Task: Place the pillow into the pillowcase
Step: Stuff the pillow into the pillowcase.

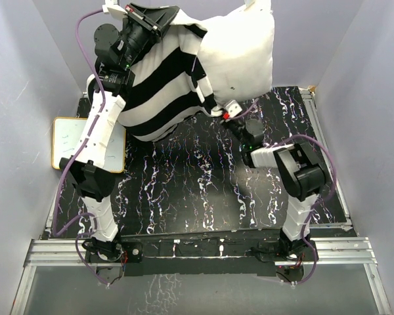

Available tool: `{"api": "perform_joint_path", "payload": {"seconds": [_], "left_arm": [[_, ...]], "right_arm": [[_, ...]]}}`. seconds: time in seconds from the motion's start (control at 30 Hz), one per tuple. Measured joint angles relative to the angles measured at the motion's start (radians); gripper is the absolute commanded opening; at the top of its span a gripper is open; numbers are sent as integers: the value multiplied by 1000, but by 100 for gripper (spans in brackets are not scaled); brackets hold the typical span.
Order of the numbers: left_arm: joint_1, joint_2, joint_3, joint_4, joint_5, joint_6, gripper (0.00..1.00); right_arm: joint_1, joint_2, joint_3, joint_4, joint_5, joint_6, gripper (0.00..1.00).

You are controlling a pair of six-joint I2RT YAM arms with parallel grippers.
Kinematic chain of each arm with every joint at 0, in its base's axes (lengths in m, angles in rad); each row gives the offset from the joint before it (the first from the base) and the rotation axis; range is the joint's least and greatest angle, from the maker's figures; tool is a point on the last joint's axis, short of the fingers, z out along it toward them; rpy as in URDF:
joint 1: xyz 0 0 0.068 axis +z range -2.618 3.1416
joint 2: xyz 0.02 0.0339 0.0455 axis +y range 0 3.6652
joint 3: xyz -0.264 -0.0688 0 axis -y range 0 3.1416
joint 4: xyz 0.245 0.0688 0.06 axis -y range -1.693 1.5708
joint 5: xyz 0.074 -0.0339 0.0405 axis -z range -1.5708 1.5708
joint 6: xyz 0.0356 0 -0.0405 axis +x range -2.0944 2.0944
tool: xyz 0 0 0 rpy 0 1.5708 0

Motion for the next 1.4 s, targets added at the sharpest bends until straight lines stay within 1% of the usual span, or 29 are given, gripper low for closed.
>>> {"api": "perform_joint_path", "payload": {"seconds": [0.1, 0.17, 0.23, 0.33, 0.43, 0.47, 0.53, 0.63, 0.73, 0.83, 0.87, 0.9, 0.93, 1.0, 1.03, 1.1, 1.13, 1.17, 1.23, 1.33, 1.4], "left_arm": [[0, -39, -66, 37, 7, -2, 0], [0, -52, -98, 60, 17, -4, 0], [0, -60, -122, 84, 38, -3, 0], [5, -68, -153, 110, 92, 1, 0], [14, -80, -221, 133, 183, 19, 0], [18, -84, -251, 142, 216, 27, 0], [19, -85, -308, 154, 279, 50, 0], [26, -85, -404, 161, 363, 105, 0], [56, -85, -472, 173, 401, 171, 0], [106, -85, -515, 187, 415, 217, 0], [122, -85, -522, 203, 421, 217, 0], [137, -85, -531, 233, 428, 211, 0], [146, -85, -540, 275, 433, 198, 0], [151, -97, -574, 378, 441, 173, 0], [147, -120, -615, 428, 441, 165, 0], [130, -191, -712, 487, 438, 174, 0], [117, -226, -748, 496, 436, 195, 0], [105, -253, -763, 494, 435, 219, 0], [73, -265, -750, 498, 438, 261, 0], [61, -194, -638, 479, 452, 329, 0], [93, -110, -553, 504, 449, 346, 0]], "right_arm": [[-40, -104, 0, -34, -56, 50, 8], [-95, -183, 43, -126, -111, 106, 8], [-168, -216, 152, -246, -169, 180, 8], [-342, -217, 426, -456, -258, 332, 8], [-493, -217, 656, -582, -335, 460, 8], [-520, -218, 710, -607, -356, 488, 8], [-542, -237, 806, -657, -414, 547, 8], [-504, -308, 858, -732, -531, 608, 8], [-403, -382, 881, -817, -663, 639, 8], [-280, -436, 906, -985, -755, 577, 8], [-258, -448, 909, -1028, -772, 555, 8], [-267, -458, 908, -1049, -785, 545, 8], [-311, -460, 904, -1037, -791, 555, 8], [-454, -436, 908, -1017, -778, 570, 8], [-520, -404, 927, -1022, -760, 569, 8], [-585, -341, 947, -1040, -713, 557, 8], [-583, -319, 943, -1074, -676, 528, 8], [-548, -312, 922, -1115, -627, 485, 8], [-409, -312, 905, -1250, -554, 395, 8], [-148, -311, 977, -1438, -504, 312, 8], [-48, -311, 1059, -1502, -495, 273, 8]]}}
